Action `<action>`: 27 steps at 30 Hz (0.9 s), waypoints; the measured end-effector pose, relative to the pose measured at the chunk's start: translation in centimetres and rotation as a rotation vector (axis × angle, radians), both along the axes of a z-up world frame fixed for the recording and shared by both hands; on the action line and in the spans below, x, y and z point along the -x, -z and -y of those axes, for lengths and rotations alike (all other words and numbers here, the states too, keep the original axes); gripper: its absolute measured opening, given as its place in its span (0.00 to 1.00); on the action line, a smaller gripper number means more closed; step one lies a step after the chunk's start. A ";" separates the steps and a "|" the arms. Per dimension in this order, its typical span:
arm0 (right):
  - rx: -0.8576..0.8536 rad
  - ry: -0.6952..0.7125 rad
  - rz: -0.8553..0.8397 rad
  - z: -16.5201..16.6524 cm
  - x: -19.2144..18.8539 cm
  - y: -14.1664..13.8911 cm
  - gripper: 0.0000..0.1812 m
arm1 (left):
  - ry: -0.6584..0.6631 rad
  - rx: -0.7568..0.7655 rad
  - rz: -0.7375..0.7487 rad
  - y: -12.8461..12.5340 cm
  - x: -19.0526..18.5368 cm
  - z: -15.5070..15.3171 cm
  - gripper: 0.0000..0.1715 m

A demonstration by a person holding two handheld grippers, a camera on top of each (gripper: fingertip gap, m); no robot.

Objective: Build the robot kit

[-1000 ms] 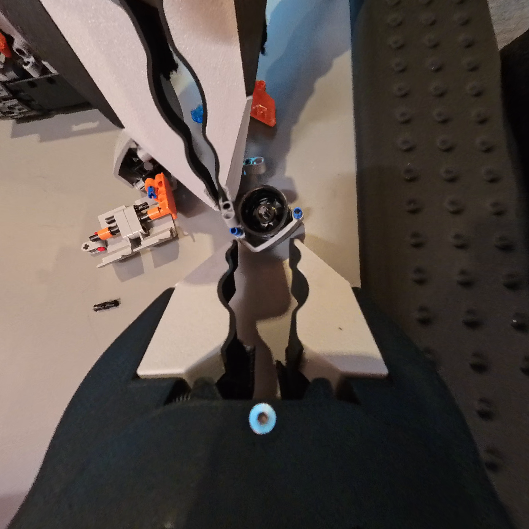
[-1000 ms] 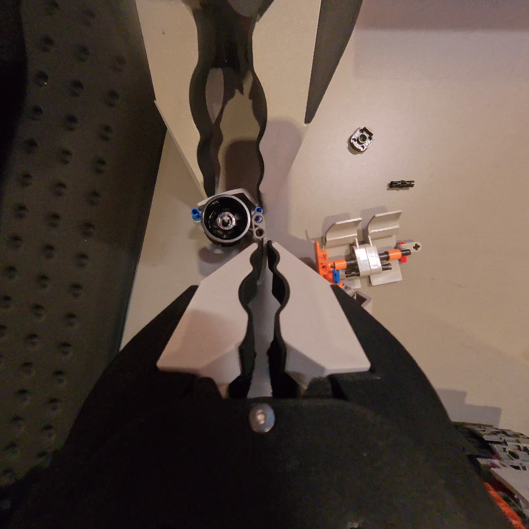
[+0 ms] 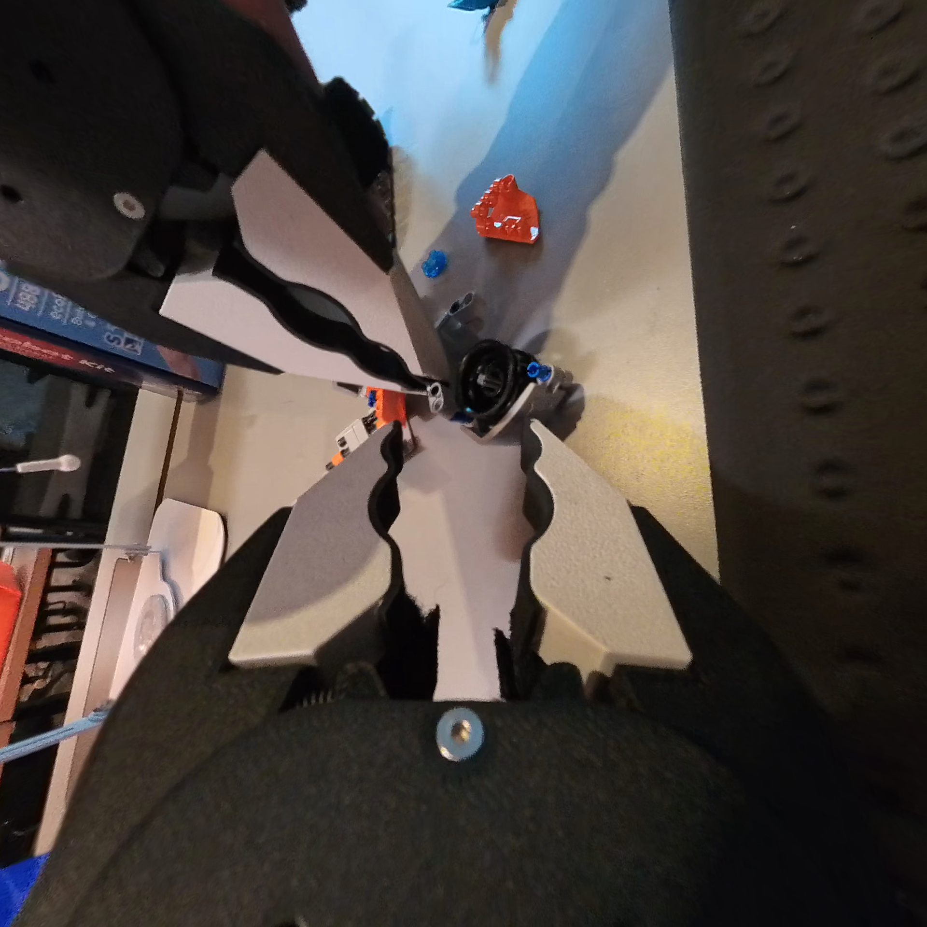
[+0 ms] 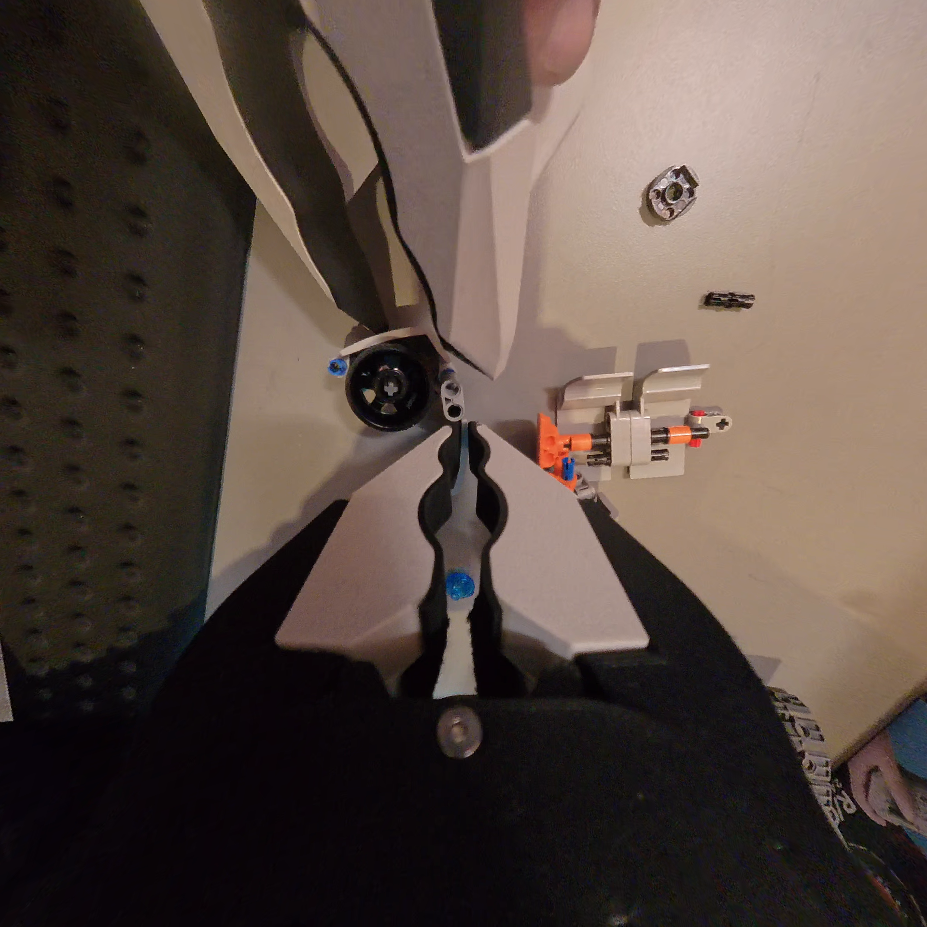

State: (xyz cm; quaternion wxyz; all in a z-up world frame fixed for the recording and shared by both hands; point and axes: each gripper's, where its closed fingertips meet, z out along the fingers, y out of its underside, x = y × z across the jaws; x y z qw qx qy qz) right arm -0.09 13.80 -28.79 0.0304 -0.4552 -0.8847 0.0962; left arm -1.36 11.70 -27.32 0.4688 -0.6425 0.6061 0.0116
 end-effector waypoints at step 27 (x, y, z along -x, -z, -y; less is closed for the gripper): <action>-0.038 -0.017 0.024 0.1 0.3 -0.1 0.00 | 0.033 -0.006 -0.051 0.8 -0.6 0.0 0.20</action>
